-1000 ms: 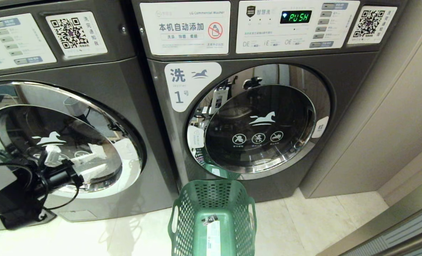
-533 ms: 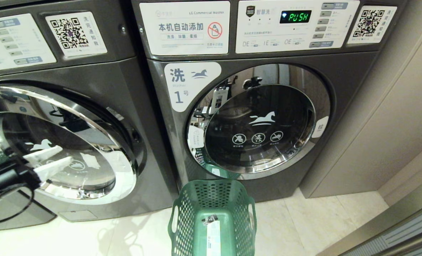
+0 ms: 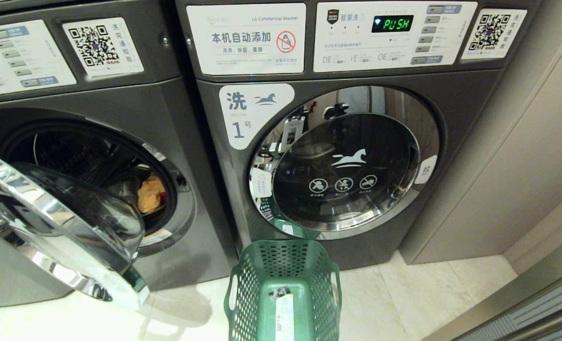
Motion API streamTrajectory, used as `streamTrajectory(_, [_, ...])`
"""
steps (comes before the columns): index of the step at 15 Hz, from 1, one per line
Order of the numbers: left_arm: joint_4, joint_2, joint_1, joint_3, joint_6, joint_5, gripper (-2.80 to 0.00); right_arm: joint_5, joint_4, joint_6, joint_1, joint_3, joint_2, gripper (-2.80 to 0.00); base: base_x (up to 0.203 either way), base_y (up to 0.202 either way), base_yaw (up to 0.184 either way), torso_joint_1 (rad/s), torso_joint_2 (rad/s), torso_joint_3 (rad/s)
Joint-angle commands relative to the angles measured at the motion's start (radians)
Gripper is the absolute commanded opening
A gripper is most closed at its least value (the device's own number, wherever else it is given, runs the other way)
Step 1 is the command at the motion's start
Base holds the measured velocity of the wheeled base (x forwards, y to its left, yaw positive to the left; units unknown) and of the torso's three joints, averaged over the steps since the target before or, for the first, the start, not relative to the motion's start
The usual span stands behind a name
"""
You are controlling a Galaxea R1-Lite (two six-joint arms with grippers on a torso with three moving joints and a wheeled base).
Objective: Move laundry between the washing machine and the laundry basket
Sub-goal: Open the lid of the washing machine
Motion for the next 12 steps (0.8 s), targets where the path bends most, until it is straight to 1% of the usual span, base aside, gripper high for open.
streamTrajectory(1, [0.026, -0.161, 0.061, -0.133, -0.207, 0.01, 0.0, 0.0, 0.0, 0.0, 0.001, 0.0, 0.001, -2.8, 0.0, 0.0, 0.0, 0.0, 0.0, 0.0])
streamTrajectory(2, [0.116, -0.162, 0.06, -0.154, -0.207, 0.012, 0.0, 0.0, 0.0, 0.0, 0.001, 0.0, 0.001, -2.8, 0.0, 0.0, 0.0, 0.0, 0.0, 0.0])
streamTrajectory(3, [0.204, -0.165, 0.041, -0.173, -0.207, 0.013, 0.0, 0.0, 0.0, 0.0, 0.001, 0.0, 0.0, -2.8, 0.0, 0.0, 0.0, 0.0, 0.0, 0.0])
streamTrajectory(5, [0.362, -0.179, -0.025, -0.188, -0.211, 0.01, 0.0, 0.0, 0.0, 0.0, 0.001, 0.0, 0.001, -2.8, 0.0, 0.0, 0.0, 0.0, 0.0, 0.0])
streamTrajectory(6, [0.486, -0.182, -0.031, -0.201, -0.204, 0.01, 0.0, 0.0, 0.0, 0.0, 0.001, 0.0, 0.0, -2.8, 0.0, 0.0, 0.0, 0.0, 0.0, 0.0])
streamTrajectory(7, [0.586, -0.184, -0.036, -0.213, -0.183, 0.011, -2.8, 0.0, 0.0, 0.0, 0.001, 0.0, 0.0, -2.8, 0.0, 0.0, 0.0, 0.0, 0.0, 0.0])
streamTrajectory(8, [0.665, -0.185, -0.049, -0.22, -0.151, 0.01, -2.8, 0.0, 0.0, 0.0, 0.001, 0.0, 0.001, -2.8, 0.0, 0.0, 0.0, 0.0, 0.0, 0.0])
streamTrajectory(9, [0.741, -0.185, -0.06, -0.226, -0.146, 0.002, -2.8, 0.0, 0.0, 0.0, 0.001, 0.0, 0.002, -2.8, 0.0, 0.0, 0.0, 0.0, 0.0, 0.0])
streamTrajectory(10, [0.843, -0.183, -0.071, -0.237, -0.141, -0.007, -2.8, 0.0, 0.0, 0.0, 0.001, 0.0, 0.001, -2.8, 0.0, 0.0, 0.0, 0.0, 0.0, 0.0])
streamTrajectory(11, [0.978, -0.179, -0.086, -0.256, -0.116, -0.012, -2.8, 0.0, 0.0, 0.0, 0.001, 0.0, 0.002, -2.8, 0.0, 0.0, 0.0, 0.0, 0.0, 0.0])
streamTrajectory(12, [1.101, -0.171, -0.108, -0.268, -0.022, -0.014, -2.8, 0.0, 0.0, 0.0, 0.001, 0.0, 0.001, -2.8, 0.0, 0.0, 0.0, 0.0, 0.0, 0.0])
